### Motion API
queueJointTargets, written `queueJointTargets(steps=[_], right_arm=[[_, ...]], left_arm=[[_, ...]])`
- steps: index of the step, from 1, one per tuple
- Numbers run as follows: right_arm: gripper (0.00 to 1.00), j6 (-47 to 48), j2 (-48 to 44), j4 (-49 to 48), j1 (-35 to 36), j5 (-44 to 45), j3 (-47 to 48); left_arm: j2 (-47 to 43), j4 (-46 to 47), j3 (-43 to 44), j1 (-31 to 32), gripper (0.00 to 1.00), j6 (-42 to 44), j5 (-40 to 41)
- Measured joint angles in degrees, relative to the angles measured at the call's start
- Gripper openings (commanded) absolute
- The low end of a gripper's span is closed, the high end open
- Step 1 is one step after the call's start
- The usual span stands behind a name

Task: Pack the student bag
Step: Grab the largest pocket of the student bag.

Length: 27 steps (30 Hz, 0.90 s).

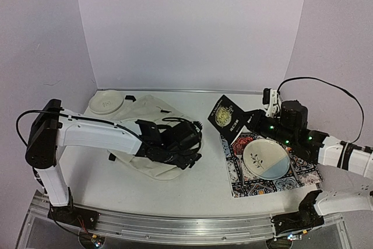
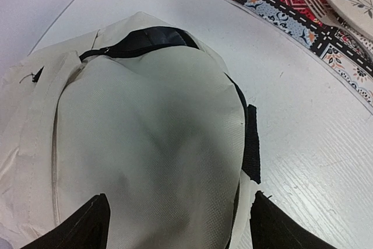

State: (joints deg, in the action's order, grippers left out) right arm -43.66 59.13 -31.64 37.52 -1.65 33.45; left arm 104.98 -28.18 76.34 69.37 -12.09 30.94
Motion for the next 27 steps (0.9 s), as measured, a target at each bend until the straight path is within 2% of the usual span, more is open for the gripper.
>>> queueJointTargets(steps=[2, 4, 12, 20, 27], right_arm=[[0.0, 0.0, 0.0, 0.3, 0.0, 0.0, 0.0], [0.0, 0.0, 0.0, 0.4, 0.0, 0.0, 0.0], [0.0, 0.4, -0.1, 0.4, 0.0, -0.2, 0.0], [0.0, -0.6, 0.8, -1.1, 0.0, -3.4, -0.4], [0.0, -5.3, 5.1, -7.1, 0.0, -9.6, -2.9]], left_arm=[[1.7, -1.3, 1.9, 0.2, 0.64, 0.7, 1.9], [3.4, -2.6, 3.8, 0.3, 0.46, 1.4, 4.1], [5.2, -6.3, 7.4, 0.5, 0.02, 1.8, 10.8], [3.9, -7.4, 10.0, -0.6, 0.0, 0.0, 13.9], [0.5, -8.1, 13.9, -5.2, 0.0, -3.6, 14.1]])
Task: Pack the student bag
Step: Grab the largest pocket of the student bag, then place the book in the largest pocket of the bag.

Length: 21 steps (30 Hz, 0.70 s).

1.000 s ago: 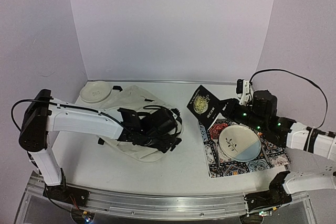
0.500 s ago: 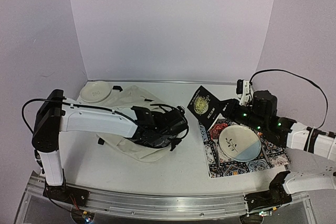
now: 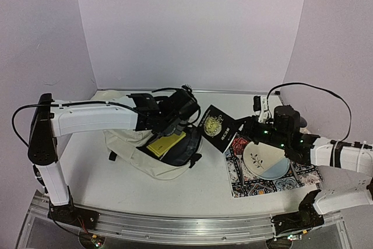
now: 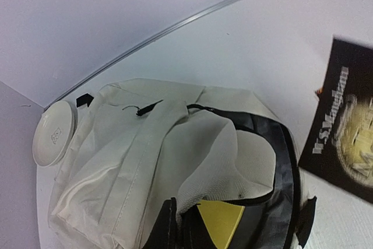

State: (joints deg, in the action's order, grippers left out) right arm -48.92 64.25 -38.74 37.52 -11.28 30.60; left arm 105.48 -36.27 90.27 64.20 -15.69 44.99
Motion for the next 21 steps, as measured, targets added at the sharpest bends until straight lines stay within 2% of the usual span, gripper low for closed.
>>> queueJointTargets(steps=[12, 21], right_arm=[[0.0, -9.9, 10.6, -15.3, 0.7, -8.4, -2.2], [0.0, -14.2, 22.0, -23.1, 5.3, -10.4, 1.7]], left_arm=[[-1.0, -0.3, 4.2, -3.5, 0.0, -5.5, -5.2], [-1.2, 0.6, 4.6, -3.6, 0.0, -7.4, -9.9]])
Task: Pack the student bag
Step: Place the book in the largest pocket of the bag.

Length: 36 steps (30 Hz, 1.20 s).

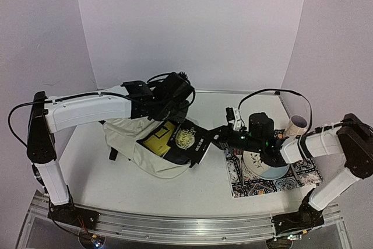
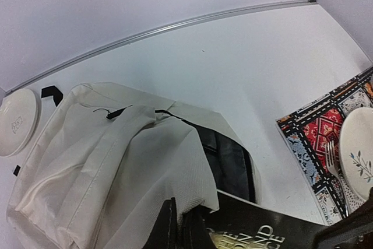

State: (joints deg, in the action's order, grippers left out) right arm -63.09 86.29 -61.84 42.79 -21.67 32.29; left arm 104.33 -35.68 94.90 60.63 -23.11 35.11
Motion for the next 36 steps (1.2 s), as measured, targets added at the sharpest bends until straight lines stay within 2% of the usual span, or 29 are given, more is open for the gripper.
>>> queueJointTargets(steps=[14, 25, 31, 36], right_arm=[[0.0, -6.0, 12.0, -7.9, 2.6, -0.5, 9.4], [0.0, -8.5, 16.7, -9.4, 5.9, 3.2, 6.2], [0.0, -8.7, 18.8, -9.7, 5.8, 5.1, 6.5], [0.0, -8.2, 20.5, -8.6, 5.8, 6.2, 12.7]], left_arm=[[-5.1, 2.8, -3.6, -0.3, 0.0, -2.5, -2.0], [-6.5, 4.1, -5.0, -0.4, 0.0, -3.0, -0.7], [-8.4, 5.2, -7.5, -0.4, 0.0, -3.9, -4.1], [-10.8, 6.2, -10.5, -0.4, 0.0, -4.4, -7.9]])
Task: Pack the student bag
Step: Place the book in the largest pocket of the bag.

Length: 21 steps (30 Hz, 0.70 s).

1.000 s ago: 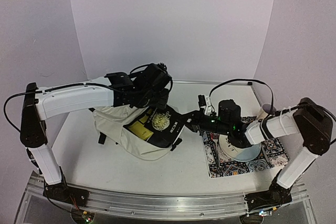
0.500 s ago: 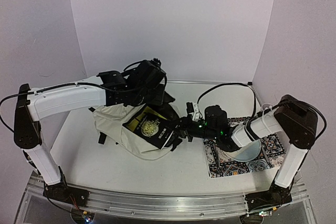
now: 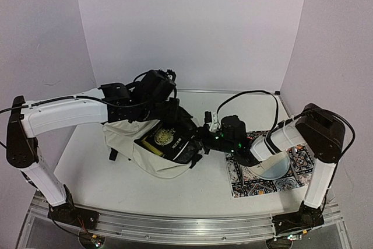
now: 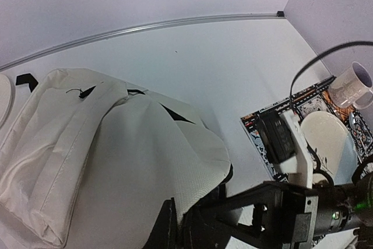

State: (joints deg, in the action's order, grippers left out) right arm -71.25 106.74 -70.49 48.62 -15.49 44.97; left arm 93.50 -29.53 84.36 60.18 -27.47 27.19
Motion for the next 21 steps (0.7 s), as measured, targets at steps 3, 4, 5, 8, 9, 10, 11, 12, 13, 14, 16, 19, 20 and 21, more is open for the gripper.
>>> queueJointTargets(steps=[3, 4, 5, 8, 9, 10, 11, 12, 13, 14, 16, 19, 20, 21], right_arm=[[0.0, 0.6, 1.6, 0.2, 0.0, 0.9, 4.3], [0.0, 0.8, 2.3, 0.3, 0.0, 1.2, 5.5], [0.0, 1.0, 3.1, 0.5, 0.0, 1.6, 6.6], [0.0, 1.9, 6.5, 2.7, 0.2, 2.7, 11.2], [0.0, 2.2, 7.5, 3.2, 0.3, 3.0, 12.3], [0.0, 2.3, 8.7, 3.7, 0.4, 3.2, 13.6], [0.0, 2.5, 9.8, 4.1, 0.6, 3.5, 14.8], [0.0, 2.6, 10.7, 4.6, 0.8, 4.0, 15.7], [0.0, 2.8, 11.7, 5.2, 1.0, 4.5, 16.8], [0.0, 3.1, 12.5, 5.9, 1.3, 4.9, 17.8], [0.01, 3.8, 13.8, 7.1, 1.8, 5.5, 19.6], [0.18, 5.5, 15.7, 10.3, 2.3, 6.1, 23.4], [0.23, 6.2, 16.1, 11.1, 2.5, 6.1, 24.4], [0.26, 6.8, 16.1, 12.0, 2.7, 6.1, 24.9]], left_arm=[[-1.5, 0.1, -1.6, 0.0, 0.0, -0.6, -2.3], [-2.1, 0.1, -2.1, 0.0, 0.0, -0.8, -3.0], [-2.8, 0.0, -2.6, 0.0, 0.0, -1.0, -3.8], [-4.1, 0.1, -3.6, -0.1, 0.0, -1.4, -6.1], [-4.3, 0.2, -3.8, -0.2, 0.0, -1.5, -7.0], [-4.4, 0.3, -4.0, -0.2, 0.0, -1.6, -8.0], [-4.5, 0.4, -4.2, -0.2, 0.0, -1.6, -8.8], [-4.5, 0.5, -4.3, -0.2, 0.0, -1.7, -9.8], [-4.5, 0.6, -4.5, -0.2, 0.0, -1.7, -10.6], [-4.5, 0.7, -4.5, -0.2, 0.0, -1.9, -11.2], [-4.5, 0.8, -4.7, -0.2, 0.0, -2.2, -12.4], [-5.0, 1.9, -5.6, -0.2, 0.0, -2.5, -13.6], [-5.3, 2.2, -6.0, -0.2, 0.0, -2.6, -13.8], [-5.6, 2.5, -6.3, -0.2, 0.0, -2.6, -13.9]])
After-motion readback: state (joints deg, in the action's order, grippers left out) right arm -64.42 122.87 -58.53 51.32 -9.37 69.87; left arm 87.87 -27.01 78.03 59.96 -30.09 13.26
